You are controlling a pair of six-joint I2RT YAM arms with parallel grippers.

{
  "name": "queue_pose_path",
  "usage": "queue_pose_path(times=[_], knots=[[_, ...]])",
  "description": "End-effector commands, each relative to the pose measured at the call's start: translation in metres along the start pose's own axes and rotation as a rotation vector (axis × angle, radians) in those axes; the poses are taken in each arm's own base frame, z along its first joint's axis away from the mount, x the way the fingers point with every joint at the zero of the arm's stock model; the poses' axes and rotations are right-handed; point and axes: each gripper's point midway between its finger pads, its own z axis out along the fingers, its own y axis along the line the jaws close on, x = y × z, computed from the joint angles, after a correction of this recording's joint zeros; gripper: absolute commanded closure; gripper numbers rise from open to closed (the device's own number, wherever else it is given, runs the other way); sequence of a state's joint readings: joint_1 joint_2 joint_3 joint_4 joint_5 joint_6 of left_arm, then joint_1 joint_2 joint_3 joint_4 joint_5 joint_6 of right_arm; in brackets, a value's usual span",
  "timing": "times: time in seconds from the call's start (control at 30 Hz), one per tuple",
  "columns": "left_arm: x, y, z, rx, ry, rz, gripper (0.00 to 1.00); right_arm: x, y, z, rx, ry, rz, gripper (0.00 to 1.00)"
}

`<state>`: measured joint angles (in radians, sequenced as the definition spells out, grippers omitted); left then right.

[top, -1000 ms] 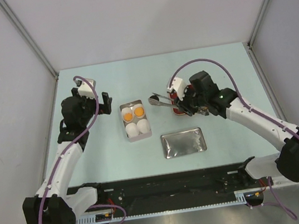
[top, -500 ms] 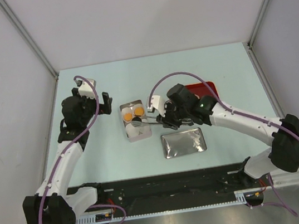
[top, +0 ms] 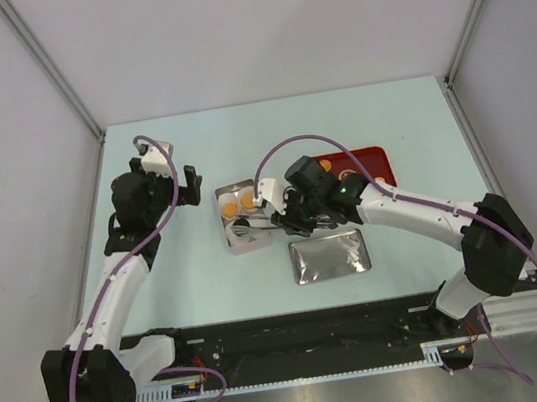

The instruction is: Pack the cookies

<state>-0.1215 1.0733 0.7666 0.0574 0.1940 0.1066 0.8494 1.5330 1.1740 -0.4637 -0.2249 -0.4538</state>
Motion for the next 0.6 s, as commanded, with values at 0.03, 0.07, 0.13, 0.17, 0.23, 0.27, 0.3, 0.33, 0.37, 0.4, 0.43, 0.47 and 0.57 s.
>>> queue_pose_path(times=[0.03,0.07,0.13,0.17,0.23,0.27,0.3,0.33,0.37,0.4,0.43,0.47,0.57], knots=[[-0.01,-0.001,0.001,0.006,-0.032,0.023,0.0,-0.037,-0.01,0.0,0.027,-0.096,-0.039,0.69],[-0.011,-0.001,0.001,0.006,-0.033,0.022,0.0,-0.037,-0.009,0.001,0.025,-0.093,-0.038,0.69],[-0.011,-0.001,0.001,0.006,-0.035,0.022,0.0,-0.037,-0.009,0.003,0.023,-0.092,-0.04,0.69],[-0.01,-0.001,0.001,0.006,-0.032,0.022,0.0,-0.038,-0.008,0.003,0.021,-0.093,-0.042,0.69],[-0.01,-0.001,0.001,0.007,-0.033,0.024,0.0,-0.037,-0.008,0.006,0.019,-0.089,-0.041,0.69],[-0.01,-0.001,0.001,0.007,-0.033,0.024,0.0,-0.037,-0.008,0.006,0.018,-0.089,-0.04,0.69],[-0.011,-0.001,0.001,0.006,-0.035,0.024,0.0,-0.037,-0.008,0.007,0.017,-0.089,-0.042,0.69],[-0.011,-0.001,0.001,0.006,-0.035,0.024,0.0,-0.037,-0.008,0.007,0.017,-0.089,-0.042,0.69],[-0.011,-0.001,0.001,0.007,-0.035,0.024,0.0,-0.037,-0.007,0.008,0.015,-0.088,-0.043,0.69],[-0.011,-0.001,0.0,0.007,-0.033,0.024,0.0,-0.036,-0.006,0.009,0.013,-0.086,-0.043,0.69],[-0.011,-0.001,0.0,0.009,-0.033,0.024,0.0,-0.036,-0.006,0.01,0.011,-0.084,-0.044,0.69],[-0.011,-0.001,0.001,0.007,-0.033,0.024,0.0,-0.035,-0.006,0.011,0.01,-0.082,-0.042,0.69],[-0.011,-0.001,0.001,0.009,-0.033,0.024,0.0,-0.036,-0.005,0.013,0.007,-0.084,-0.045,0.69]])
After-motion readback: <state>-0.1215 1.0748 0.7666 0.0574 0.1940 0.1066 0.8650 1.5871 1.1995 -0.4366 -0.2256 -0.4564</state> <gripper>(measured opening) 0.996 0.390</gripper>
